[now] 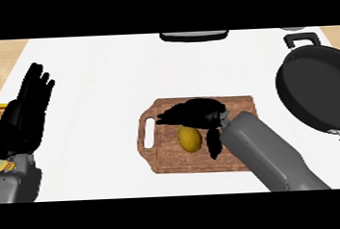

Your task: Pick the lemon from the cutting board and place it in the pot

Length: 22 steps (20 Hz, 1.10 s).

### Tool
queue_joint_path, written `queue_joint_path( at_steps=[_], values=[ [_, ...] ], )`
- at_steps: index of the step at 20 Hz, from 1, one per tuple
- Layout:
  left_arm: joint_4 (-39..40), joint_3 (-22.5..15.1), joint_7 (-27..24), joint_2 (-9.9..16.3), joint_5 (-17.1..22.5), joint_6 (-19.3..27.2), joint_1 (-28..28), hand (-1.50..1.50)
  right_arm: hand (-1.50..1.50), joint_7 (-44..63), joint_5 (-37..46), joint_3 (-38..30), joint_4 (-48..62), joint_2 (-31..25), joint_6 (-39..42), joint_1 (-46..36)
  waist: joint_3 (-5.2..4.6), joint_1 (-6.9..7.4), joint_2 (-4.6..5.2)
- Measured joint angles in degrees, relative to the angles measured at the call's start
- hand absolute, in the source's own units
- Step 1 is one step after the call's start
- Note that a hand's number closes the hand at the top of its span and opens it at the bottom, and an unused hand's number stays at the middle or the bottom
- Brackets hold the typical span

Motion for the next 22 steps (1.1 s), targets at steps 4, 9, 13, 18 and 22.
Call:
queue_joint_path(
  at_steps=[4, 9, 13, 18, 22],
  values=[
    [0.7, 0.1, -0.5, -1.0, -0.9, -0.4, 0.0, 0.0, -1.5, -0.8, 3.7, -1.5, 4.9, 2.9, -2.2, -0.5, 0.0, 0.03, 0.04],
    [0.8, 0.9, 0.1, -1.2, -1.1, -1.1, -0.8, 0.0, 1.5, -4.1, 7.4, -2.8, 9.5, 4.3, -3.9, -1.5, 0.0, 0.04, 0.05],
    [0.4, 1.0, 0.3, -1.5, -1.4, -1.4, -0.6, 0.0, 1.5, -8.9, 10.4, -1.5, 9.7, 4.3, -6.3, -1.4, 0.01, 0.05, 0.02],
    [1.0, 1.0, 0.8, -2.3, -2.3, -1.2, -1.7, 0.0, 1.5, -12.1, 13.7, -2.3, 12.5, 6.1, -9.4, -1.6, -0.02, 0.05, -0.17],
    [0.0, 2.1, 1.0, -1.9, -1.6, -2.6, -0.3, 0.0, 1.5, -15.0, 15.7, -3.4, 13.6, 6.0, -10.8, -1.2, -0.01, 0.1, -0.23]
  ],
)
